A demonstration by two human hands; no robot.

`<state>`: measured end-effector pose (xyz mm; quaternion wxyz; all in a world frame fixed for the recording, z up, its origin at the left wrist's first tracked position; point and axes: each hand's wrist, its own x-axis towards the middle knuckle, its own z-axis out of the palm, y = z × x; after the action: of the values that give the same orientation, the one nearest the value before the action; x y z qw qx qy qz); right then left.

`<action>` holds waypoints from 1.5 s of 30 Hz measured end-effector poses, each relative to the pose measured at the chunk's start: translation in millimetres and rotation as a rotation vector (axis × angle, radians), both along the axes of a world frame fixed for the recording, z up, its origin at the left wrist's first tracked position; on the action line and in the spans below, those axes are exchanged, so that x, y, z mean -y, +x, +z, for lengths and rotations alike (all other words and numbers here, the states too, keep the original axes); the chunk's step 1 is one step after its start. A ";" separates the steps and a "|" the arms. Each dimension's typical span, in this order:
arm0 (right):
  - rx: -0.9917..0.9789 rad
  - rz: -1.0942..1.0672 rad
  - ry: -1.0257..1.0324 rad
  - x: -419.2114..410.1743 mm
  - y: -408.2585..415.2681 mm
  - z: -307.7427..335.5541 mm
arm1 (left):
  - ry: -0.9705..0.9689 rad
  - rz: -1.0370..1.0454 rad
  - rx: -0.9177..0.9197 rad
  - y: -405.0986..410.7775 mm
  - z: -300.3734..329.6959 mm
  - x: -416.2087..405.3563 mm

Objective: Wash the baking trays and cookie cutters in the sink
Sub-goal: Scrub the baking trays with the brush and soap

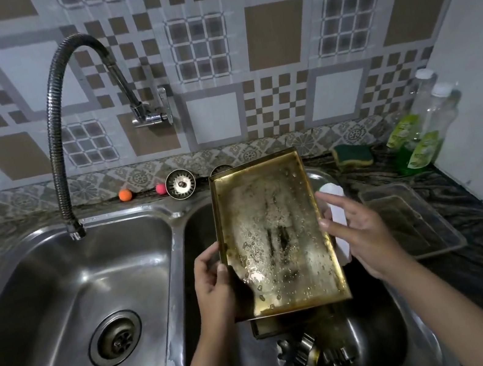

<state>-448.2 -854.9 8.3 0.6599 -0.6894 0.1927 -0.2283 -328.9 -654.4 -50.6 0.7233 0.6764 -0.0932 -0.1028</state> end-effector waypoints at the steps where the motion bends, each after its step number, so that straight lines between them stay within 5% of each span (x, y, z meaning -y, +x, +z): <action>1: 0.002 -0.014 0.028 -1.6 1.4 -2.5 | 0.018 -0.028 0.007 1.9 0.0 -0.9; 7: -0.077 -0.199 0.086 -16.0 8.4 -10.5 | 0.420 -0.191 0.176 5.8 -5.8 6.7; 14: -0.145 -0.130 -0.008 -41.9 6.2 -16.0 | 0.179 -0.581 0.026 -27.0 37.3 37.0; 19: -0.057 -0.050 0.169 -50.8 10.5 -19.8 | 0.055 -0.528 -0.084 -37.9 39.2 37.5; 22: -0.070 -0.026 0.157 -51.0 12.5 -18.7 | 0.114 -0.436 0.021 -43.1 28.7 32.0; 33: -0.241 -0.028 -0.693 -14.0 12.4 7.1 | -0.023 -0.117 0.166 -42.0 15.7 15.2; 40: -0.048 0.013 -0.622 -38.5 16.3 8.1 | -0.037 -0.072 0.214 -42.7 21.9 20.1; 45: -0.029 -0.346 -0.655 -12.4 20.2 7.7 | -0.031 -0.036 0.242 -41.8 28.3 18.6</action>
<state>-428.0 -842.4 16.0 0.3532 -0.8243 0.2325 -0.3765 -370.7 -673.0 -22.3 0.7152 0.6708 -0.1935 -0.0319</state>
